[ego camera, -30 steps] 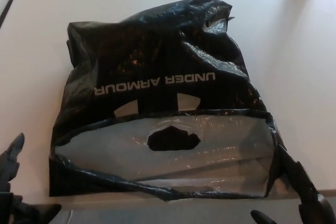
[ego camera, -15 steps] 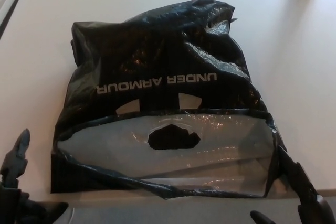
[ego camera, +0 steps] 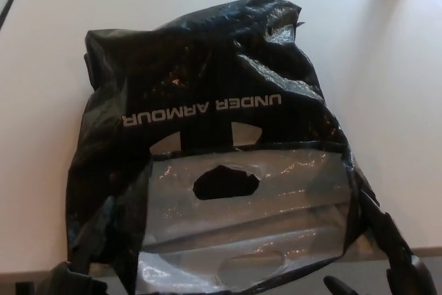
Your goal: A plastic bag is kept infront of the robot in the middle of the desk and the robot uses both its hands to grab it from the top and lifts it up and then releases it.
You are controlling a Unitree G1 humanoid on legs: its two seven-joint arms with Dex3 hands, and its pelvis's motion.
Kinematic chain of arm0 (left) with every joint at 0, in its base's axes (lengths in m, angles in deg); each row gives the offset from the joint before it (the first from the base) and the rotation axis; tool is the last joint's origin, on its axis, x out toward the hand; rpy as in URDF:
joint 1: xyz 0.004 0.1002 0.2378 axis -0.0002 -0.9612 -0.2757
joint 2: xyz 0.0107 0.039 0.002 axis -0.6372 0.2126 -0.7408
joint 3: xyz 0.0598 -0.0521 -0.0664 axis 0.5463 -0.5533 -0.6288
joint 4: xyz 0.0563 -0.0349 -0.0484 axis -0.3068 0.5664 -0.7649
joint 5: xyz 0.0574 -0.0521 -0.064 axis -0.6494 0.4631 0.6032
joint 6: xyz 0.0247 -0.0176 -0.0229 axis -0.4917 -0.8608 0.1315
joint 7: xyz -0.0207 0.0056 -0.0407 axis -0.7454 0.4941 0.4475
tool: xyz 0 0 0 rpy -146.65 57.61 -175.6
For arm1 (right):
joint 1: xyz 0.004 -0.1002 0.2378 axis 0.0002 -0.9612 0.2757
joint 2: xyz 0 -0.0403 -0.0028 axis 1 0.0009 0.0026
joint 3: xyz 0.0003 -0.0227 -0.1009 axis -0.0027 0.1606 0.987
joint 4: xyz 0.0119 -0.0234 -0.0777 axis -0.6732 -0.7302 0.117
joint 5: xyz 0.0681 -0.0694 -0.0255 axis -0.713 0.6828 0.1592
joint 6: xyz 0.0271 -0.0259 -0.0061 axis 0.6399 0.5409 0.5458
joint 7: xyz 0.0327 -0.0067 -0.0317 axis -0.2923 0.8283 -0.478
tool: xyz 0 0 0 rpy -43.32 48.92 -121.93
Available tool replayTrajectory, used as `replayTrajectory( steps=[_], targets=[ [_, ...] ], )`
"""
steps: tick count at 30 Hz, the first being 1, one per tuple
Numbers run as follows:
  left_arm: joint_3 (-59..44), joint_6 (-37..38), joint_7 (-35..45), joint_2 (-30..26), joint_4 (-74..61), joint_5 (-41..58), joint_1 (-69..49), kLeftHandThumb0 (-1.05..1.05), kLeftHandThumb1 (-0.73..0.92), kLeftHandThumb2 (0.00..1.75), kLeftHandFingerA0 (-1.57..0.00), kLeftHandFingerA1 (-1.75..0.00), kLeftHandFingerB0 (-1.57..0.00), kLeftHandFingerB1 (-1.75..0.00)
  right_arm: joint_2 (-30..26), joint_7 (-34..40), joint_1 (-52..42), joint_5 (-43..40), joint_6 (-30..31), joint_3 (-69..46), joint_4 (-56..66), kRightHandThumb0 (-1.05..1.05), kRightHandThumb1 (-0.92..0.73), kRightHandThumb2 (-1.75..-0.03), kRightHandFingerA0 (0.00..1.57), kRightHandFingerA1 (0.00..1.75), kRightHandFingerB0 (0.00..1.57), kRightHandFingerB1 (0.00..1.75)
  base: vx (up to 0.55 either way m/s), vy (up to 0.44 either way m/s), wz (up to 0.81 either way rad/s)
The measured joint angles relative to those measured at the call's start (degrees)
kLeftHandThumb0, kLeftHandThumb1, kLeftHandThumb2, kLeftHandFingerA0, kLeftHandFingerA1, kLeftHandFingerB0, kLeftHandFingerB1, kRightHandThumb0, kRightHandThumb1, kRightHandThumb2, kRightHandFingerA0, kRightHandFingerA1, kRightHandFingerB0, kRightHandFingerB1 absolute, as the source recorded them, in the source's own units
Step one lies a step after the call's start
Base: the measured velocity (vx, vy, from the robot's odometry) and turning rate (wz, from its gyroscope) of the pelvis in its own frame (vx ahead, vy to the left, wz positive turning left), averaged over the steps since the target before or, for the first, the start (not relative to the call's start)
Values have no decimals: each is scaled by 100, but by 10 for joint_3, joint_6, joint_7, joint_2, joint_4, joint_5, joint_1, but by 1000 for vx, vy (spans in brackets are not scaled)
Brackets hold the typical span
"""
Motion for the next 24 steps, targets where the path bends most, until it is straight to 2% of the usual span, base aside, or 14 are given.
replayTrajectory(
  steps=[1,2,6,8,11,14,15,16,17,18,19,21,22,24],
  targets=[
    [5,-9,11,3,-16,8,-8,-52,48,84,-99,-132,-53,-65,0,0,1,0,0,0,0,-49,-41,-74,25,47,1,24,0,0,0],
    [7,-14,16,4,-24,12,-10,-48,59,51,-58,-174,-59,-69,0,0,1,0,-1,0,-1,-50,-46,-70,34,46,7,28,0,0,0],
    [22,-52,55,9,-78,39,-26,-51,59,57,-71,-175,-45,-104,4,1,4,-1,-3,2,0,-45,-48,-75,55,56,31,45,0,0,0],
    [26,-70,69,11,-97,49,-30,-56,68,58,-97,-175,-43,-175,8,2,6,-1,-4,1,1,-27,-64,-59,65,77,64,45,0,0,0],
    [31,-96,88,13,-120,60,-34,-55,67,63,-108,-175,-59,-175,12,2,7,-1,-6,2,5,-27,-65,-59,63,79,62,46,0,0,0],
    [34,-120,107,13,-137,73,-39,-69,51,81,-116,-156,-77,-135,15,2,6,-3,-7,2,9,-29,-67,-60,61,75,59,45,0,0,0],
    [35,-131,115,13,-143,79,-41,-69,51,81,-116,-156,-77,-135,17,2,5,-4,-8,2,11,-29,-67,-60,61,75,59,45,0,0,0],
    [36,-137,119,13,-146,81,-43,-55,67,62,-110,-175,-58,-175,18,2,5,-5,-8,2,11,-29,-68,-60,62,77,59,44,0,0,0],
    [37,-149,127,13,-153,88,-46,-71,49,78,-117,-158,-73,-134,19,2,3,-7,-8,3,13,-28,-70,-61,60,100,60,44,0,0,0],
    [37,-156,133,13,-156,92,-47,-71,49,78,-114,-157,-72,-134,20,2,2,-8,-8,3,14,-28,-72,-63,54,137,59,46,0,0,0],
    [37,-163,138,13,-158,96,-49,-56,68,60,-102,-175,-50,-175,21,2,1,-9,-9,3,16,-27,-74,-62,54,147,61,46,0,0,0],
    [37,-182,152,14,-164,107,-53,-55,68,60,-99,-175,-48,-175,22,2,-2,-12,-11,4,23,-28,-76,-61,53,152,62,49,0,0,0],
    [37,-186,154,14,-165,110,-54,-69,53,82,-112,-152,-69,-130,23,2,-3,-13,-11,5,24,-30,-78,-61,51,155,62,52,0,0,0],
    [36,-209,168,14,-173,122,-57,-69,49,78,-112,-154,-69,-131,25,2,-6,-15,-13,7,31,-32,-83,-58,50,164,61,58,0,0,0]
  ],
)
